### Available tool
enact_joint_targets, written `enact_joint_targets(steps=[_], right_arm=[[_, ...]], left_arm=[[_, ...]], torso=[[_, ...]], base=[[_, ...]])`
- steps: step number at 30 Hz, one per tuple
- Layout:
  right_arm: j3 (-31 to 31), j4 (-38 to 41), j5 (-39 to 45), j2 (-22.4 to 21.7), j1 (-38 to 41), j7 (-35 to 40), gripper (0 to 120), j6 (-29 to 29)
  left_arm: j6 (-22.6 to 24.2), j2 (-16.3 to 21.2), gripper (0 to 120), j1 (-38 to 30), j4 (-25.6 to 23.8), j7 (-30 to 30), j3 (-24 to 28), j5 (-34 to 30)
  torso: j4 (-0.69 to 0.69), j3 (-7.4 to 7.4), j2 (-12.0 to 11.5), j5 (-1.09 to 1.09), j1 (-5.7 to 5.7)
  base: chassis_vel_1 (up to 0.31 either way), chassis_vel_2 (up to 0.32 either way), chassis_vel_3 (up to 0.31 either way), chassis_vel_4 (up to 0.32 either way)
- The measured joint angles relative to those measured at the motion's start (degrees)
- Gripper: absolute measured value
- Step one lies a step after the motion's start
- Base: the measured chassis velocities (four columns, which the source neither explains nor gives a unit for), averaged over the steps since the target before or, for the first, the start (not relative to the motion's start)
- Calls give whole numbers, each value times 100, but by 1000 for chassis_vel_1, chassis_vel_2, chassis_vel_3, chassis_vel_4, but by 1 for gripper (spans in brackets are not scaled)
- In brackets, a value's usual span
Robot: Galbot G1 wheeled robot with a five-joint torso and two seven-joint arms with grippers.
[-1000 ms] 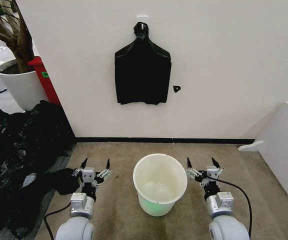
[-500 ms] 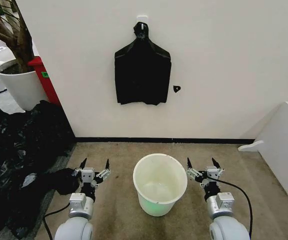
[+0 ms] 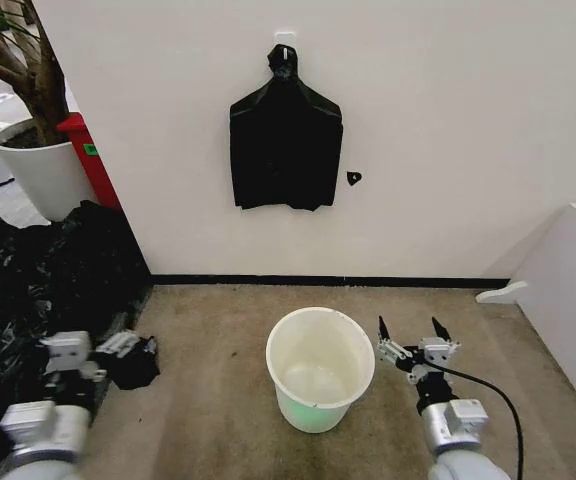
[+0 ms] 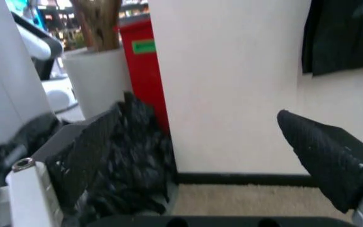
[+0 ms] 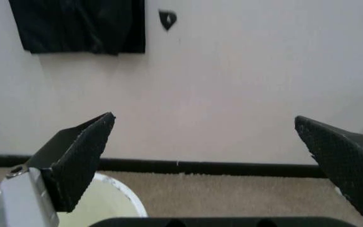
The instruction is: Place the garbage bag over the trash bin.
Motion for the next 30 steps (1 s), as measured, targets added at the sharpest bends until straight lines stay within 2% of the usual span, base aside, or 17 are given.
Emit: enact_joint_targets(steps=[2,4,5,7,8,9,10,11,13,17,19,21,23,24,26,28,30], right_arm=[[7,135,0,26,-91,-6,100,-8],[8,433,3,50,-333,-14,100,-15],[15,427,15,48,-343,-11,100,-26],[42,719,91,109,-498,-14,100,-94],[53,886,130,149,-590,-19,100,-132],[53,886,130,149,-590,-19,100,-132],[65,1063,174,190,-703,-30,100,-178],[83,1208,205,218,-783,-36,100,-208],[109,1518,275,286,-963,-47,100,-274],[150,1788,374,381,-1237,-70,100,-368],[164,1794,407,405,-1317,-78,100,-404],[168,1794,415,405,-1326,-80,100,-410],[167,1772,507,394,-1317,-78,100,-446],[160,1737,687,321,-1230,-61,100,-510],[150,1703,866,244,-1109,-40,100,-572],[137,1595,1173,95,-891,-15,100,-625],[143,1455,1280,-5,-797,-39,100,-543]], left_arm=[[34,99,100,105,-147,-43,-144,-144],[159,466,100,503,-687,-208,-683,-666],[155,563,100,611,-797,-207,-793,-650],[138,618,100,672,-791,-108,-826,-634],[138,716,100,762,-900,-86,-958,-720],[138,716,100,762,-900,-86,-958,-720],[144,852,100,896,-987,-53,-1127,-849],[152,938,100,983,-1006,-28,-1238,-938],[172,1104,100,1150,-1009,-6,-1456,-1103],[177,1140,100,1183,-992,17,-1497,-1152],[177,1135,100,1174,-977,17,-1497,-1153],[177,1153,100,1224,-963,27,-1518,-1162],[134,1118,100,1307,-949,64,-1513,-1137],[113,1087,100,1341,-942,94,-1486,-1116],[101,1074,100,1350,-937,107,-1472,-1106],[84,1053,100,1355,-930,113,-1459,-1089],[43,1099,100,1344,-919,183,-1443,-1086]], torso=[[1,0,0,0,0],[0,-1,0,-3,0],[0,2,1,9,0],[0,2,-1,-19,0],[0,1,0,2,0],[0,1,0,2,0],[0,1,0,13,0],[-1,1,0,-2,0],[0,1,0,3,0],[0,1,0,-5,0],[0,1,0,5,0],[-1,1,0,-3,0],[-1,1,0,5,0],[-1,1,0,-2,0],[-1,1,0,-3,0],[1,1,0,7,0],[3,1,0,1,0]], base=[[0,0,0,0],[0,0,0,0],[0,0,0,0],[0,0,0,0],[0,0,0,0],[0,0,0,0],[0,0,0,0],[0,0,0,0],[0,0,0,0],[0,0,0,0],[0,0,0,0],[0,0,0,0],[0,0,0,0],[0,0,0,0],[0,0,0,0],[0,0,0,0],[0,0,0,0]])
